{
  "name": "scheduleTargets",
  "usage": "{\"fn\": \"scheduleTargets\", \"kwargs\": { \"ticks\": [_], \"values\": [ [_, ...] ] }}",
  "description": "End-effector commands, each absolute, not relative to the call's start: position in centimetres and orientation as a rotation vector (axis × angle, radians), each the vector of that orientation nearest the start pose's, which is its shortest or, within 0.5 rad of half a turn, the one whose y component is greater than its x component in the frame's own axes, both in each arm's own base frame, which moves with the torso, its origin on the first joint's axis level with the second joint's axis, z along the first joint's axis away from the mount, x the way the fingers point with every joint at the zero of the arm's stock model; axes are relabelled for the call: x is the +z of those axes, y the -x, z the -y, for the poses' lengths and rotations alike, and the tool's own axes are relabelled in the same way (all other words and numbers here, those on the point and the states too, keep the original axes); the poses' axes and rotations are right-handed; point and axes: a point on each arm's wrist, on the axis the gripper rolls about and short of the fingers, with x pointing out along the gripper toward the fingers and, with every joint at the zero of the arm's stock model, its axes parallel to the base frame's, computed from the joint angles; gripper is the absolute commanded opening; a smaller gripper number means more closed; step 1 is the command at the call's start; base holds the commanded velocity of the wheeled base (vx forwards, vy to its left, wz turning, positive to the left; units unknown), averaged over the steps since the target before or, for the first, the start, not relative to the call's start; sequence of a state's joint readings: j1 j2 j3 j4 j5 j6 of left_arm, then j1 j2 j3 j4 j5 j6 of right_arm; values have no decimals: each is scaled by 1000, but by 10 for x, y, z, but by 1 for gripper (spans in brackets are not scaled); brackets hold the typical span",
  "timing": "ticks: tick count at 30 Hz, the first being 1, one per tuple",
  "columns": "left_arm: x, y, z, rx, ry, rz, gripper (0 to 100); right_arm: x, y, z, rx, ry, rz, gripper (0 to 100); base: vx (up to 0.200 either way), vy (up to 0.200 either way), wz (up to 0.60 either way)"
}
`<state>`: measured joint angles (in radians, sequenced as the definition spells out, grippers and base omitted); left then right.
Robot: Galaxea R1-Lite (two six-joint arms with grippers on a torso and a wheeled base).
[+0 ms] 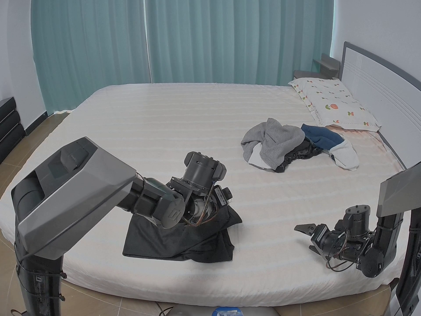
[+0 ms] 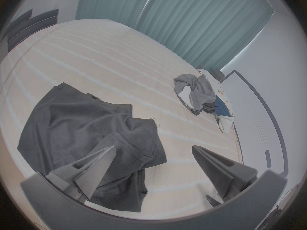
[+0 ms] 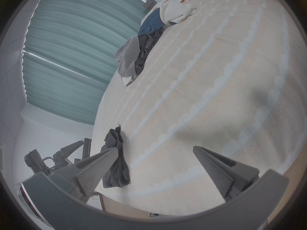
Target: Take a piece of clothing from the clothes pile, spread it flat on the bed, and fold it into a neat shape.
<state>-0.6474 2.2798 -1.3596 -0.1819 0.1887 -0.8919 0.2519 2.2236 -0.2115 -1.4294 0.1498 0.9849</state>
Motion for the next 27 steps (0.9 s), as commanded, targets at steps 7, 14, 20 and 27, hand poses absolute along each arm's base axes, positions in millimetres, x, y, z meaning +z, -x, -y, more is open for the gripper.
{"fn": "scheduleTargets", "kwargs": {
  "ticks": [7,14,20,27],
  "values": [
    [76,-326,201,18,657,-863,100,-9,-251,-68,68,-912,-732,100,0,0,0],
    [69,-322,150,56,900,-891,100,-10,-252,-74,87,-892,-718,100,-114,0,0],
    [60,-326,134,83,962,-899,100,-5,-251,-85,104,-864,-679,100,0,0,0],
    [62,-333,123,94,1004,-888,100,-3,-257,-102,128,-751,-653,100,0,0,0]
  ]
}}
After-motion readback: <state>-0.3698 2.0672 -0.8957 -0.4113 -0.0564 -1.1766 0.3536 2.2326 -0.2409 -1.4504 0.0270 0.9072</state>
